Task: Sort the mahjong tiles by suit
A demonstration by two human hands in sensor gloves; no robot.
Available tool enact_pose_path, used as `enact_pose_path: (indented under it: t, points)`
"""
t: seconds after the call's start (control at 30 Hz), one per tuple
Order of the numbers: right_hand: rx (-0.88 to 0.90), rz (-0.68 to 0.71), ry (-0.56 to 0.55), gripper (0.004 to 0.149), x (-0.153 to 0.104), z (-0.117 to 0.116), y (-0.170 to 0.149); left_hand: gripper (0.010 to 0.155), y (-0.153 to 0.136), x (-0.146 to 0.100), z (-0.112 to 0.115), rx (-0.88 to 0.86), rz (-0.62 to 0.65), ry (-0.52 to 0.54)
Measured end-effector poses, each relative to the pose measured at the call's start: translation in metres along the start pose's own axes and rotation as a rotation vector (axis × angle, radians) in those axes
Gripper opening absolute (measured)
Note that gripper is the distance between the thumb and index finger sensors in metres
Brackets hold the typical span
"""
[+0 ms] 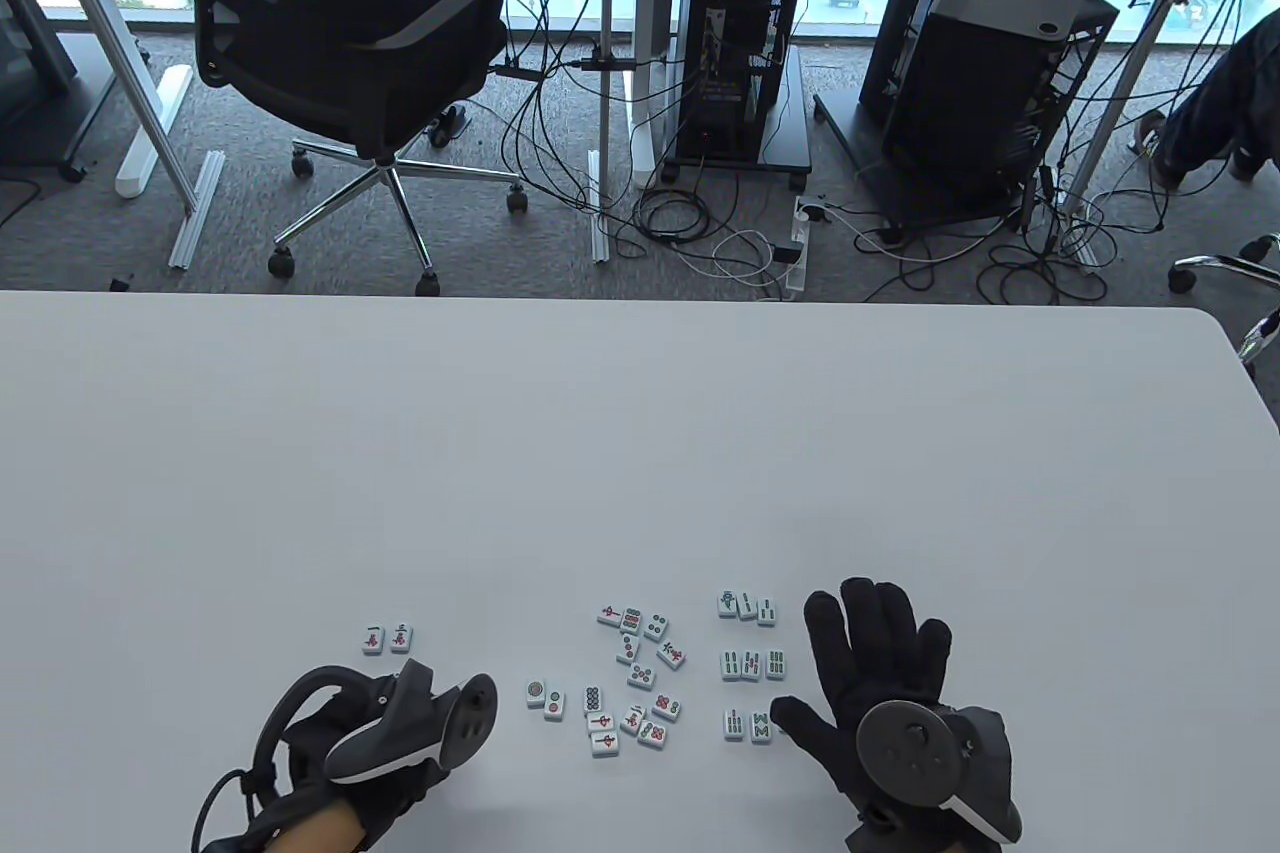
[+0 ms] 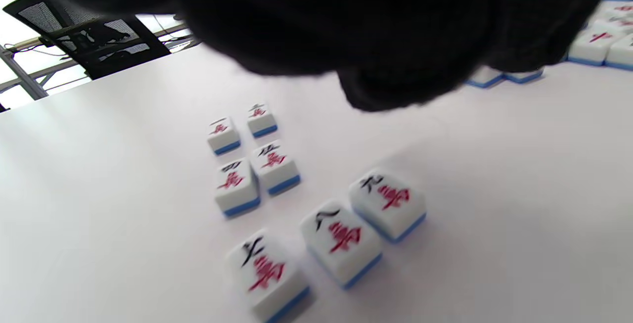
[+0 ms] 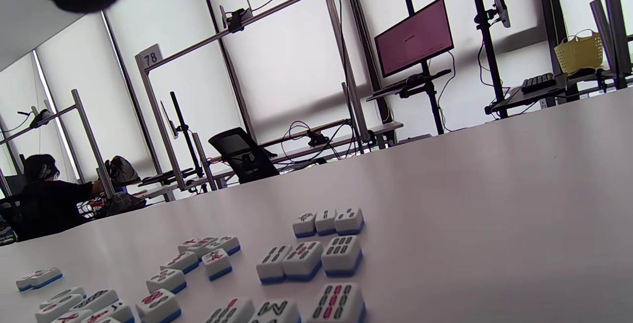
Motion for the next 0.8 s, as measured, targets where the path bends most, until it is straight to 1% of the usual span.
enact_pose_path:
  t: [0.1, 0.13, 0.2, 0.3, 0.33, 0.43, 0.6, 0.7, 0.8]
  points:
    - [0.005, 0.0, -0.008, 0.084, 0.0, 0.001, 0.0, 0.057, 0.03, 0.009, -0.032, -0.083, 0.063, 0.123]
    - [0.006, -0.001, -0.009, 0.084, -0.001, 0.002, -0.001, 0.056, 0.037, 0.011, -0.039, -0.097, 0.074, 0.149]
    - [0.012, -0.002, -0.014, 0.084, -0.001, 0.003, -0.001, 0.054, 0.062, 0.021, -0.059, -0.11, 0.103, 0.225]
    - [0.015, 0.001, -0.021, 0.084, -0.001, 0.004, -0.001, 0.051, 0.087, 0.038, -0.072, -0.056, 0.103, 0.261]
    - [0.022, 0.003, -0.023, 0.084, -0.001, 0.005, -0.001, 0.051, 0.098, 0.048, -0.076, -0.026, 0.098, 0.276]
    - [0.029, 0.005, -0.027, 0.084, -0.001, 0.005, -0.001, 0.05, 0.118, 0.071, -0.078, 0.021, 0.069, 0.271]
    - [0.032, 0.004, -0.03, 0.084, -0.002, 0.006, -0.002, 0.05, 0.145, 0.105, -0.067, 0.139, 0.009, 0.228]
    - [0.035, 0.005, -0.034, 0.084, -0.002, 0.007, -0.002, 0.049, 0.159, 0.118, -0.058, 0.205, -0.003, 0.206]
    - [0.037, 0.006, -0.039, 0.084, -0.002, 0.007, -0.002, 0.048, 0.171, 0.121, -0.052, 0.244, 0.012, 0.216]
Point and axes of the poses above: the tracker on the back of each hand, its own y axis roughly to the thumb side, its own x axis roughly from the wrist to the fingertips, z = x × y, the point moved 4 cm from there along x, roughly from the wrist to the fingertips, and after that the axes turned 6 degrees about -z, right-handed, at the moved point
